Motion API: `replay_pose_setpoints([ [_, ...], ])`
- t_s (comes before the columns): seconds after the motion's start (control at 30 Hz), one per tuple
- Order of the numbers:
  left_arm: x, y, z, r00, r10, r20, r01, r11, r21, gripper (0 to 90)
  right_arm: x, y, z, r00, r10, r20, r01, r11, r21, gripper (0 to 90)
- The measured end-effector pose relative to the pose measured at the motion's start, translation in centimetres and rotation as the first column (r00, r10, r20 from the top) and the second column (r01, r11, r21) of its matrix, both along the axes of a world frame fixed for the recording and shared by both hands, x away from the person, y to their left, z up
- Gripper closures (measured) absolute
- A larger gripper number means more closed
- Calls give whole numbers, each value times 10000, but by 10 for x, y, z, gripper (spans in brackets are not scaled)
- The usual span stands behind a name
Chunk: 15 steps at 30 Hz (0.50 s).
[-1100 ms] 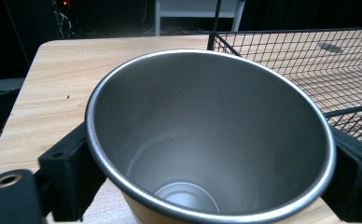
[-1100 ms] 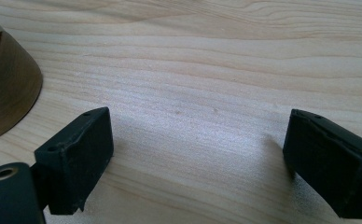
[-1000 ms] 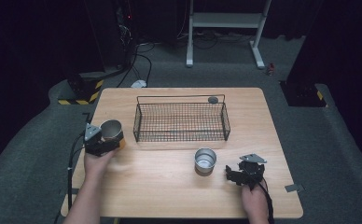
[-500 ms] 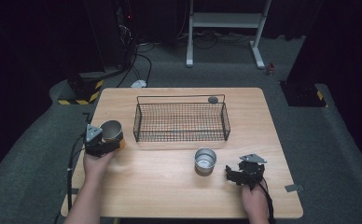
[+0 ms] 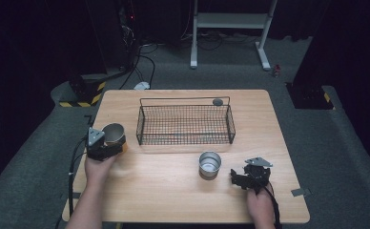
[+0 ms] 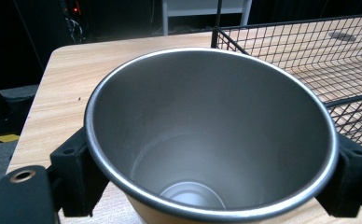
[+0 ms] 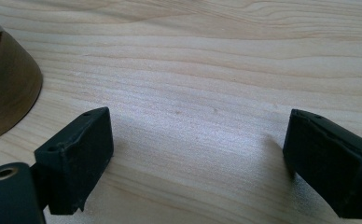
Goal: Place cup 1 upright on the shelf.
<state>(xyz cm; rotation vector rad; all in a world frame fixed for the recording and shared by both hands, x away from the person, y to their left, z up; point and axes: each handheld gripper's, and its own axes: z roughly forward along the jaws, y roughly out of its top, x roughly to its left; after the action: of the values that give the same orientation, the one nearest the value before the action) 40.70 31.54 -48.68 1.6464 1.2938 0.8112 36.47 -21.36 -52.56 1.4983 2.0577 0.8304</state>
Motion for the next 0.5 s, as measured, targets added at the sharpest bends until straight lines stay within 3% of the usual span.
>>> replay_pose_setpoints([
  [0.5,-6,4,3,9998,22,206,-16,9997,-260,141,0,0,0,10000,2,-2,-2,10000,-4,83],
])
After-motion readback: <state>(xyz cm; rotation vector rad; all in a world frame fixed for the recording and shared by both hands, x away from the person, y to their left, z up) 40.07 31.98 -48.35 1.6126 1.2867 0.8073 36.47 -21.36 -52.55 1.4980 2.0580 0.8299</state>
